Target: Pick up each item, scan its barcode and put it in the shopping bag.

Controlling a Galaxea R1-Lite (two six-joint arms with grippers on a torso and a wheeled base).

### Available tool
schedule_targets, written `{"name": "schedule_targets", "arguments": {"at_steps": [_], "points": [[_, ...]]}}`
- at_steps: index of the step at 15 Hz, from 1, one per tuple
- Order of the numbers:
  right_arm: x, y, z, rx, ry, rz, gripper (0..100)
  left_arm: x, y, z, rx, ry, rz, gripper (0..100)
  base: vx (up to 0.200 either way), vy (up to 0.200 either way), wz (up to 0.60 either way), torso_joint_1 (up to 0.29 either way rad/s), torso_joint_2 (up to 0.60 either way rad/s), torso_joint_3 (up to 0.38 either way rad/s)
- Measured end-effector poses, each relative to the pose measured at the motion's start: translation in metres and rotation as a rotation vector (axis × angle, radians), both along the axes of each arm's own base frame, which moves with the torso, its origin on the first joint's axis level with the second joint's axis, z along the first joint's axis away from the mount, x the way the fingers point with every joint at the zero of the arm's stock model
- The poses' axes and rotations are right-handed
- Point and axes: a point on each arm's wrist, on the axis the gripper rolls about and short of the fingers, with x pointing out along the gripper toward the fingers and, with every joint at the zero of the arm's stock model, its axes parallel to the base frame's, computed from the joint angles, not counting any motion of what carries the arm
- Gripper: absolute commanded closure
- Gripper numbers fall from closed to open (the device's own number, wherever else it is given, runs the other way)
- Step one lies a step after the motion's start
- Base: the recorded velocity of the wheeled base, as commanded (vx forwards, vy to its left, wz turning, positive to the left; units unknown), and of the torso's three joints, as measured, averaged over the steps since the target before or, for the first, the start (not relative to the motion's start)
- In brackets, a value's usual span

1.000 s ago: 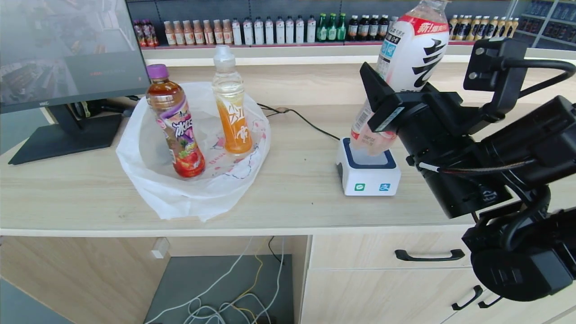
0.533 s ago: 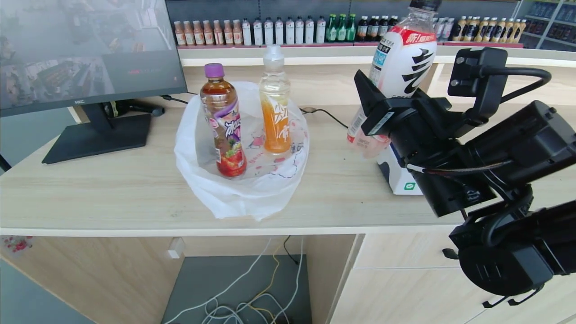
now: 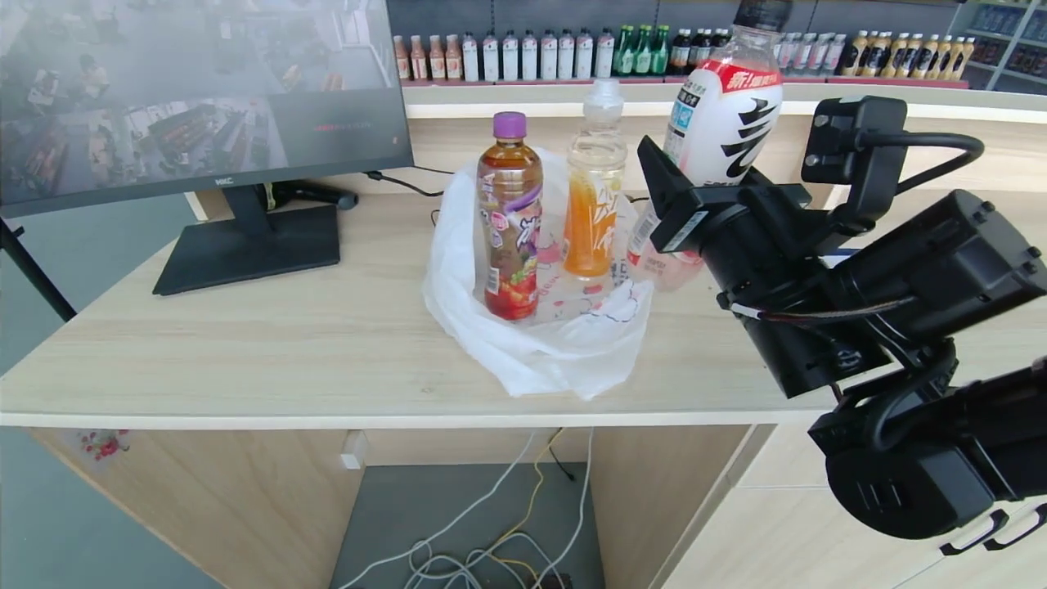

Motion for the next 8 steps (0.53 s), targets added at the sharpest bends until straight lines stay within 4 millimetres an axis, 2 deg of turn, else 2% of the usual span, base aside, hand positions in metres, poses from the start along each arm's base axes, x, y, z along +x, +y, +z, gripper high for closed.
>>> {"name": "schedule_targets", "arguments": {"at_steps": [8], "points": [[0.0013,0.0041,-0.0063,-0.014,0.016,0.007,100,0.0,0.0,0.0,0.001,0.0,-0.001,0,0.0,0.0,0.0,0.0,0.0,0.0]]}}
